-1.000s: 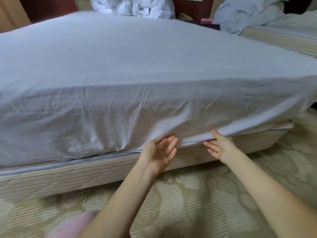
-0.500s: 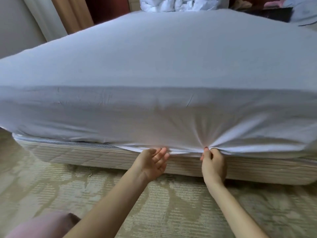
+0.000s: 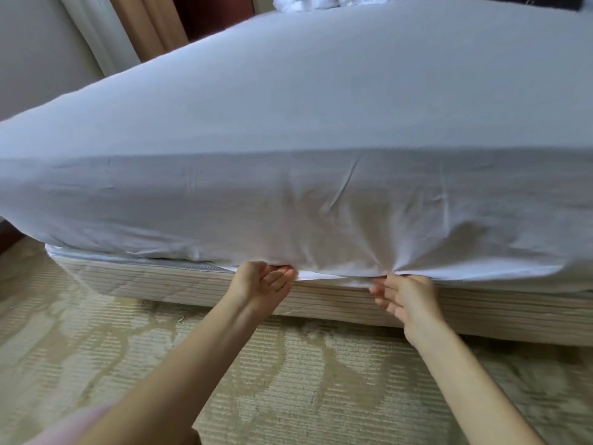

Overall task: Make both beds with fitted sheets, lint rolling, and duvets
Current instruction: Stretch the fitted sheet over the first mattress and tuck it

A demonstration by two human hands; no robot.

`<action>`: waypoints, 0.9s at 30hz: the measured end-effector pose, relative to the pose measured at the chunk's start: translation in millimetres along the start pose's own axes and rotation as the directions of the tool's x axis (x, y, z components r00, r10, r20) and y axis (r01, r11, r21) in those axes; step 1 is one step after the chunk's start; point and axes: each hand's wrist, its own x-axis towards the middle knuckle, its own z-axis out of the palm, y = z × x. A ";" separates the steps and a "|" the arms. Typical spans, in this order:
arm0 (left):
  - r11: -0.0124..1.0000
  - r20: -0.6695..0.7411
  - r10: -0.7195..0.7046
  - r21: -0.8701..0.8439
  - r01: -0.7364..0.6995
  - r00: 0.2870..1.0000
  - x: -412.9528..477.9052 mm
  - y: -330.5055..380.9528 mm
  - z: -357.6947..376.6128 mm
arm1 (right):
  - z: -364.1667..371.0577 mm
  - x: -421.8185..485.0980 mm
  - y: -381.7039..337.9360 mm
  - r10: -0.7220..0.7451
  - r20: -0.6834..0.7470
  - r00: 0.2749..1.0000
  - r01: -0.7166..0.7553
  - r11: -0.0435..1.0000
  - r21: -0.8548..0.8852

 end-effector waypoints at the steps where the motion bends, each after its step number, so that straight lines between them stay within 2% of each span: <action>1: 0.999 0.037 -0.011 -0.040 0.012 0.999 -0.3 1.3 -0.9 | -1.5 -3.1 -7.0 0.067 0.059 0.996 -0.072 0.994 0.088; 4: 0.989 0.135 -0.027 -0.142 0.047 0.990 1.5 6.6 -1.0 | -5.1 -12.5 -24.1 0.151 0.188 0.971 -0.208 0.918 0.337; 6: 0.984 0.190 -0.047 -0.162 0.079 0.981 3.9 10.9 -4.9 | -3.0 -20.5 -31.5 0.144 0.247 0.958 -0.244 0.864 0.441; 10: 0.976 0.350 -0.121 -0.128 0.176 0.929 10.0 20.9 -21.0 | 2.7 -16.0 -28.6 0.076 0.279 0.957 -0.217 0.826 0.521; 13: 0.971 0.444 -0.155 -0.094 0.219 0.882 16.5 22.8 -26.2 | 15.4 -7.1 -15.7 0.014 0.277 0.961 -0.191 0.758 0.624; 16: 0.976 0.458 -0.135 -0.089 0.197 0.879 27.0 18.8 -25.2 | 25.6 4.8 -3.6 -0.092 0.265 0.960 -0.118 0.724 0.679; 19: 0.982 0.479 -0.068 -0.125 0.144 0.875 31.9 17.0 -19.1 | 33.1 10.7 -8.5 -0.182 0.275 0.944 -0.044 0.756 0.653; 23: 0.955 0.466 0.012 -0.267 0.128 0.885 39.8 9.7 -0.7 | 46.3 18.2 -10.8 -0.281 0.244 0.928 0.061 0.761 0.646; 27: 0.924 0.523 0.093 -0.362 0.122 0.847 43.1 -5.4 9.9 | 53.4 14.0 -10.0 -0.318 0.202 0.926 0.115 0.749 0.653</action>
